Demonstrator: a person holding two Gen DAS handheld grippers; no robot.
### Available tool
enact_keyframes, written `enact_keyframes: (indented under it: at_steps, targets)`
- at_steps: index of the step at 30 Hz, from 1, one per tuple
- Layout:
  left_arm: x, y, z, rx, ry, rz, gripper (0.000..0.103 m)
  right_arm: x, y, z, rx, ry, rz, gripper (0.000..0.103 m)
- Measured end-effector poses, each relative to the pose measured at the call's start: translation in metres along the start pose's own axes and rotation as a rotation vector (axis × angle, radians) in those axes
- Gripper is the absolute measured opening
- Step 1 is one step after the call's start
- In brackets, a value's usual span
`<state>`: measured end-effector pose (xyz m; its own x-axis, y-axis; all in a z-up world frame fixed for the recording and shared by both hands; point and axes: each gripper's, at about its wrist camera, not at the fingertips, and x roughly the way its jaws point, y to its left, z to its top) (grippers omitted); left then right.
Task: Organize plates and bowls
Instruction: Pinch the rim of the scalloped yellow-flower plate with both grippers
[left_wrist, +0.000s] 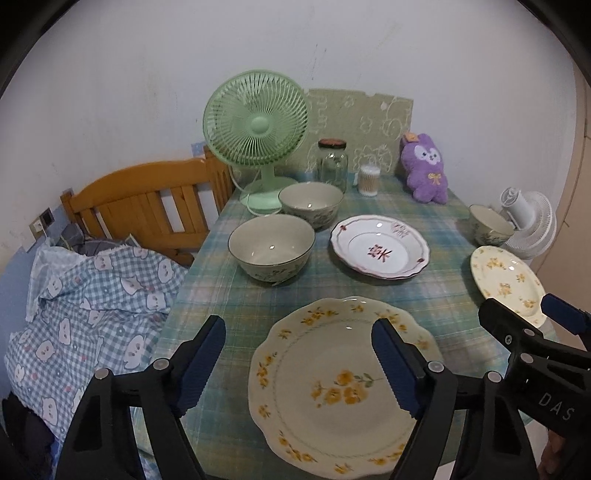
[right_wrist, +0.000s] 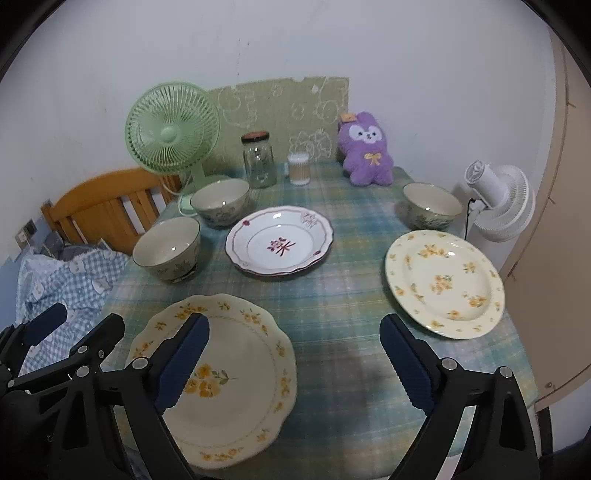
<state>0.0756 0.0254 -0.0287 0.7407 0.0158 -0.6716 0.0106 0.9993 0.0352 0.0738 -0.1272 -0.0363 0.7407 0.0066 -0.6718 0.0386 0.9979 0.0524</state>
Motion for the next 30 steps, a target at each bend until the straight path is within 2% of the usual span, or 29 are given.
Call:
enact_keyframes:
  at_steps: [9,17,21,24,27,30]
  targets:
    - [0.051,0.016,-0.005,-0.003,0.112,-0.020,0.076,0.053,0.021,-0.005,-0.004,0.107,-0.028,0.091]
    - [0.092,0.021,-0.023,-0.010,0.237,-0.034,0.073,0.096,0.027,-0.020,-0.006,0.217,-0.049,0.086]
    - [0.106,0.021,-0.030,0.005,0.272,-0.006,0.069,0.112,0.030,-0.027,-0.003,0.273,-0.061,0.086]
    - [0.116,0.022,-0.034,0.006,0.300,-0.023,0.068,0.122,0.029,-0.031,0.002,0.304,-0.070,0.086]
    - [0.123,0.024,-0.037,0.002,0.327,-0.038,0.060,0.131,0.029,-0.033,0.001,0.337,-0.073,0.075]
    - [0.127,0.025,-0.037,-0.006,0.340,-0.060,0.057,0.137,0.030,-0.035,0.006,0.368,-0.076,0.069]
